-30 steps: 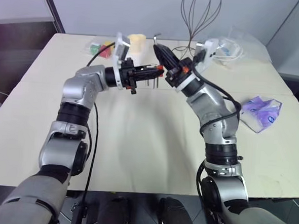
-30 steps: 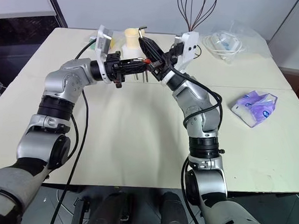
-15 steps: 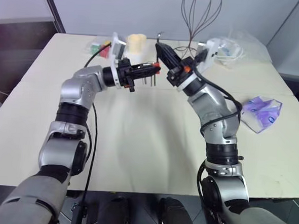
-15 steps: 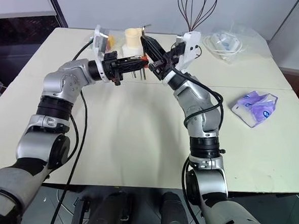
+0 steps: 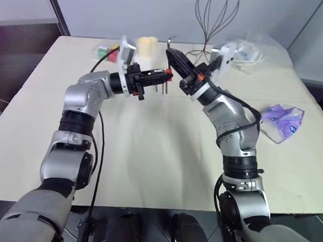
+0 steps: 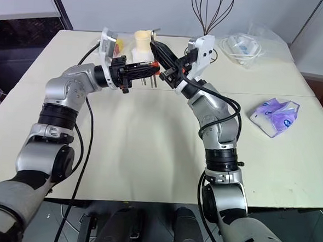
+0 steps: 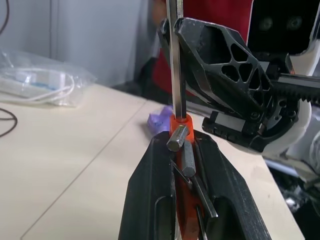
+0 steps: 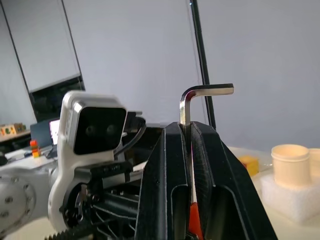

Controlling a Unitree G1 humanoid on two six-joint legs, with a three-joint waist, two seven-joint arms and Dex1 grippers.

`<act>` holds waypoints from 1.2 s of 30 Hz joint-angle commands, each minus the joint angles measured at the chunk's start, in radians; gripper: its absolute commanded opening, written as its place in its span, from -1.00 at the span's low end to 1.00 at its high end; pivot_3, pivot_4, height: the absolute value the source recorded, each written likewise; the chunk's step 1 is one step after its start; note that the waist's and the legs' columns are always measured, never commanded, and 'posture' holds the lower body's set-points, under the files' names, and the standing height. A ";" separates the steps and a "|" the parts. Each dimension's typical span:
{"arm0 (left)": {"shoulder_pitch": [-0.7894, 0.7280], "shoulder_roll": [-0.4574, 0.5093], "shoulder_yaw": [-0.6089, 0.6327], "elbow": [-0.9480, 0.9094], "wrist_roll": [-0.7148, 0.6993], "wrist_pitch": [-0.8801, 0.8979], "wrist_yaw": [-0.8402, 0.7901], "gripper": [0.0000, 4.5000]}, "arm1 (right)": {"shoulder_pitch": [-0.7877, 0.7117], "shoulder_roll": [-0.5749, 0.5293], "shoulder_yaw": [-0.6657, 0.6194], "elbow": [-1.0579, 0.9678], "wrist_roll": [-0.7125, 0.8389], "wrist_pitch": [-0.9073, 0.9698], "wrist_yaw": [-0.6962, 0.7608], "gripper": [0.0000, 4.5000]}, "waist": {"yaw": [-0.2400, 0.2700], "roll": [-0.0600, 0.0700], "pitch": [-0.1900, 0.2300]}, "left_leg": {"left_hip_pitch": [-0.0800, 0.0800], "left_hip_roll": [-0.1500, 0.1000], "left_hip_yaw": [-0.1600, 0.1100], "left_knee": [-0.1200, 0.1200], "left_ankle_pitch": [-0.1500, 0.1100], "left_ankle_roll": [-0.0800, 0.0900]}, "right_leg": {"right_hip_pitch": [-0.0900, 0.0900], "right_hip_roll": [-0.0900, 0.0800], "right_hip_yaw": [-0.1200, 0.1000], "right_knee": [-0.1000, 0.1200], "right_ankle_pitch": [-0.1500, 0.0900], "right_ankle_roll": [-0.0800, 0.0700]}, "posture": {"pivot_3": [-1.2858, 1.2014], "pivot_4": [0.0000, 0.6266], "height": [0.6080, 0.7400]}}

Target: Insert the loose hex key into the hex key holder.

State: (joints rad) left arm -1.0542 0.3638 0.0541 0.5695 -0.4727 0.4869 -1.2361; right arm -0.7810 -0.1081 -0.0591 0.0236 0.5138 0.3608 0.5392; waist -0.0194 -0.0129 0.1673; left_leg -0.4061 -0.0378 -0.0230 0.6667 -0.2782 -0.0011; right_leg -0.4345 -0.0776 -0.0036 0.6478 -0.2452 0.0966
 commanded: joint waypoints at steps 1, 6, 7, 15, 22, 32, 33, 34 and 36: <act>-0.037 0.022 0.012 -0.027 -0.005 -0.031 -0.031 -1.00 | 0.006 -0.012 0.005 -0.012 -0.011 -0.009 0.005 -0.98 | 0.000 0.000 0.000 | 0.000 0.000 0.000 0.000 0.000 0.000 | 0.000 0.000 0.000 0.000 0.000 0.000 | 0.03 -0.52 1.00; -0.041 0.028 0.011 -0.020 0.004 -0.033 -0.042 -1.00 | 0.008 -0.014 0.003 -0.012 -0.013 -0.014 0.003 -0.98 | 0.000 0.000 0.000 | 0.000 0.000 0.000 0.000 0.000 0.000 | 0.000 0.000 0.000 0.000 0.000 0.000 | 0.03 -0.52 1.00; -0.041 0.029 0.011 -0.020 0.005 -0.033 -0.043 -1.00 | 0.008 -0.014 0.003 -0.012 -0.013 -0.015 0.002 -0.98 | 0.001 0.000 0.000 | 0.000 0.000 0.000 0.000 0.000 0.000 | 0.000 0.000 0.000 0.000 0.000 0.000 | 0.03 -0.52 1.00; -0.057 0.035 0.026 -0.008 0.005 -0.029 -0.039 -1.00 | 0.011 -0.014 0.001 -0.005 -0.018 -0.022 -0.002 -0.98 | 0.000 0.000 0.000 | 0.000 0.000 0.000 0.000 0.000 0.000 | 0.000 0.000 0.000 0.000 0.000 0.000 | 0.03 -0.52 1.00; -0.049 0.040 0.026 -0.038 -0.006 -0.010 -0.043 -1.00 | 0.011 -0.012 -0.005 0.001 -0.020 -0.027 -0.005 -0.68 | 0.000 0.000 0.000 | 0.000 0.000 0.000 0.000 0.000 0.000 | 0.000 0.000 0.000 0.000 0.000 0.000 | 0.03 -0.52 1.00; -0.013 0.066 0.015 -0.051 0.012 -0.009 -0.050 -1.00 | 0.027 -0.053 -0.046 -0.068 0.020 0.004 -0.008 0.98 | 0.001 0.000 0.000 | 0.000 0.000 0.000 0.000 0.000 0.000 | 0.000 0.000 0.000 0.000 0.000 0.000 | 0.03 -0.52 1.00; -0.010 0.070 0.015 -0.049 0.014 -0.010 -0.050 -1.00 | 0.034 -0.063 -0.050 -0.086 0.027 0.011 -0.007 0.98 | 0.002 0.000 0.000 | 0.000 0.000 0.000 0.000 0.000 0.000 | 0.000 0.000 0.000 0.000 0.000 0.000 | 0.03 -0.52 1.00; -0.006 0.073 0.014 -0.049 0.015 -0.010 -0.050 -1.00 | 0.043 -0.073 -0.054 -0.104 0.034 0.018 -0.004 0.98 | 0.002 0.000 0.000 | 0.000 0.000 0.000 0.000 0.000 0.000 | 0.000 0.000 0.000 0.000 0.000 0.000 | 0.03 -0.52 1.00; 0.004 0.082 0.011 -0.048 0.019 -0.008 -0.049 -1.00 | 0.063 -0.105 -0.060 -0.147 0.051 0.040 0.006 0.98 | 0.002 0.000 0.000 | 0.000 0.000 0.000 0.000 0.000 0.000 | 0.000 0.000 0.000 0.000 0.000 0.000 | 0.03 -0.52 1.00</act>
State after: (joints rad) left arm -1.0470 0.4334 0.0543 0.5451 -0.4461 0.4892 -1.2795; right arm -0.7172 -0.1969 -0.1058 -0.0525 0.5367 0.3913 0.5342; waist -0.0178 -0.0129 0.1673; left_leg -0.4062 -0.0377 -0.0231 0.6667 -0.2783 -0.0010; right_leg -0.4345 -0.0777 -0.0036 0.6478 -0.2452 0.0966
